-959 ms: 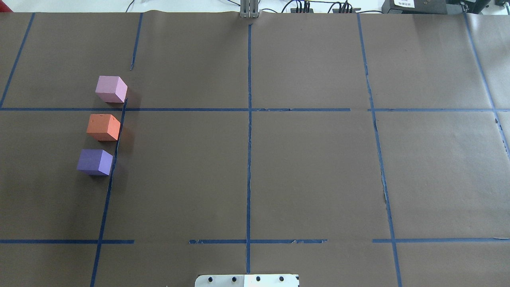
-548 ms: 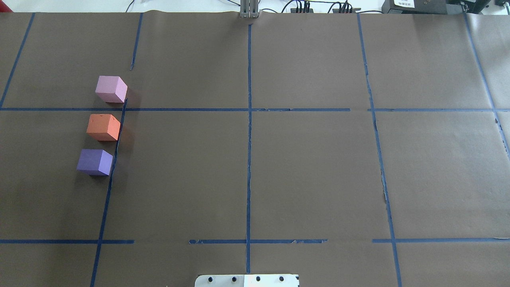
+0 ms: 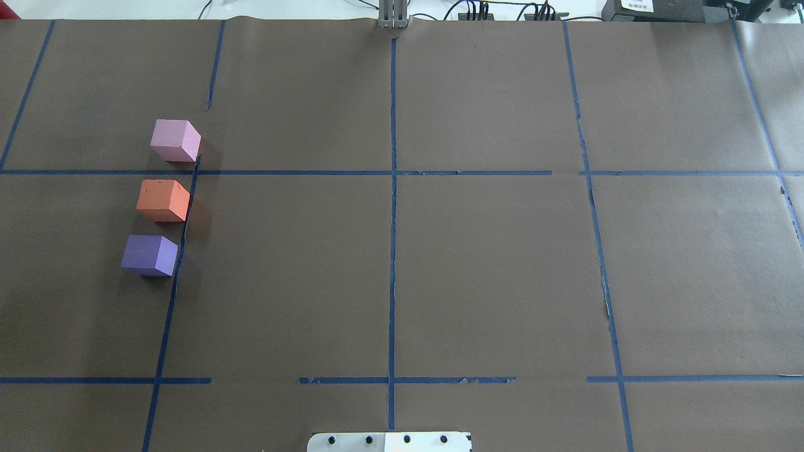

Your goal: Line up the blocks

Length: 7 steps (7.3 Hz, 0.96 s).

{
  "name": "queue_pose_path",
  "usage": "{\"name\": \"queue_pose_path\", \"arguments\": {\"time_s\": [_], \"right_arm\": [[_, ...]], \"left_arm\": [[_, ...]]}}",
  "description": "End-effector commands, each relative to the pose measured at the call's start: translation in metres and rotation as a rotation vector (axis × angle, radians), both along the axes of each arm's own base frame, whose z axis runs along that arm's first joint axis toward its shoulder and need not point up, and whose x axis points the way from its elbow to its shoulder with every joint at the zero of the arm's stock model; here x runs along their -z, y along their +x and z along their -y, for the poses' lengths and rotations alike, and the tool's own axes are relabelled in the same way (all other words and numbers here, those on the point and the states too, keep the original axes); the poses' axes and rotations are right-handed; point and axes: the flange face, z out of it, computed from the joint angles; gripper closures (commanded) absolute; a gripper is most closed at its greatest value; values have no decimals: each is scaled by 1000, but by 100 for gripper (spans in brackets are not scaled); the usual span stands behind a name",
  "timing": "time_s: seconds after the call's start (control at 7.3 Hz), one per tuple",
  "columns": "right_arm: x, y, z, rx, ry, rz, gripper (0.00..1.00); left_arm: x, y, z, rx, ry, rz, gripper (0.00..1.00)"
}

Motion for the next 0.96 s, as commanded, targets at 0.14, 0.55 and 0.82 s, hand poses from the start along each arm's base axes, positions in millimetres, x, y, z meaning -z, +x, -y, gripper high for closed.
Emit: {"name": "queue_pose_path", "arguments": {"time_s": [0.14,0.55,0.82], "right_arm": [[-1,0,-1,1,-1,0,0],[-1,0,-1,0,-2,0,0],[0,0,0,0,0,0,0]], "left_arm": [[51,-3,5,8,15,4,0],[37,-2,5,4,-9,8,0],[17,-2,2,4,-50,7,0]]}}
